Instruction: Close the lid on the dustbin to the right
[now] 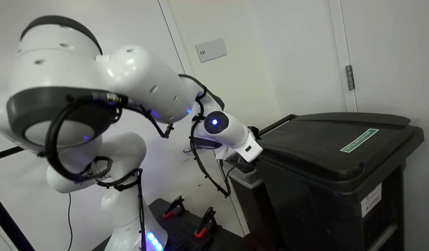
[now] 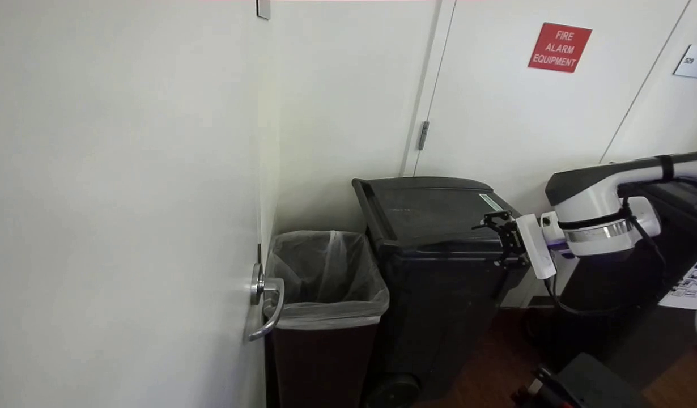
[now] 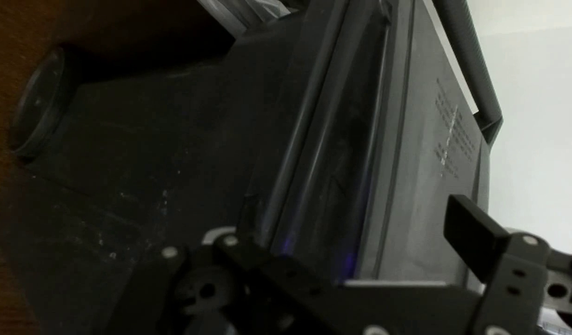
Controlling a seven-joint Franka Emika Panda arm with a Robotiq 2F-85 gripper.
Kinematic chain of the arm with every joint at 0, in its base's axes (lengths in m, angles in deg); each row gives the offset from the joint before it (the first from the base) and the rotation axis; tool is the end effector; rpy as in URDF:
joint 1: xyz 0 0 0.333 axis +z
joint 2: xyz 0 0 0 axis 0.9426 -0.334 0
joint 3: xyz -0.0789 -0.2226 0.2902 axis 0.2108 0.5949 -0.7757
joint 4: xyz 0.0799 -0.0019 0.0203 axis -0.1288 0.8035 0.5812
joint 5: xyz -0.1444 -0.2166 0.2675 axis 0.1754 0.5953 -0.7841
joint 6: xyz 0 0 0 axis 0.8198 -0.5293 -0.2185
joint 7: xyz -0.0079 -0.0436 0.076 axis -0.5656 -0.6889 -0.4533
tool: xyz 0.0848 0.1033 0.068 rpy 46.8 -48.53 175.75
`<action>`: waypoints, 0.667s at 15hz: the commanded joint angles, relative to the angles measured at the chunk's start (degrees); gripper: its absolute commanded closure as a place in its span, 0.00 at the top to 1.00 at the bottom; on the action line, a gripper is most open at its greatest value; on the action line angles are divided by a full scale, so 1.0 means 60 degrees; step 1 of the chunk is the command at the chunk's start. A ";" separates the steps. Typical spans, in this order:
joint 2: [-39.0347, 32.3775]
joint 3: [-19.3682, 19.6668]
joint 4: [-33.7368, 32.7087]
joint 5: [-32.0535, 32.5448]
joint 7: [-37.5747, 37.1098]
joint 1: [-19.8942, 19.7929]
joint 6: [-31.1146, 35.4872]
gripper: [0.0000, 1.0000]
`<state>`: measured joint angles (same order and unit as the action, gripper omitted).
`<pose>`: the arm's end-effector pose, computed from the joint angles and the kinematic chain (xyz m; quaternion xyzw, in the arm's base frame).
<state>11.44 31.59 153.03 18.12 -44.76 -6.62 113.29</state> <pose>0.3575 -0.2777 0.2391 -0.6926 0.5953 -0.2404 0.3290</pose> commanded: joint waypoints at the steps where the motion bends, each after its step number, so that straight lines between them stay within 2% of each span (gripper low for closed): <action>1: -0.2325 -0.1790 0.0463 -0.1877 -0.0155 -0.0113 0.0286 1.00; 5: -0.4196 -0.3959 0.0353 -0.4149 0.0308 -0.0761 -0.0098 1.00; 8: -0.5697 -0.5399 0.0215 -0.5370 0.1150 -0.1806 -0.1031 1.00; 9: -0.6199 -0.5815 0.0171 -0.5385 0.1289 -0.2282 -0.1467 1.00; 10: -0.6732 -0.6391 0.0399 -0.3827 0.0058 -0.3162 -0.1998 1.00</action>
<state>-17.80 0.83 154.91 -11.89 -38.69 -15.68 109.17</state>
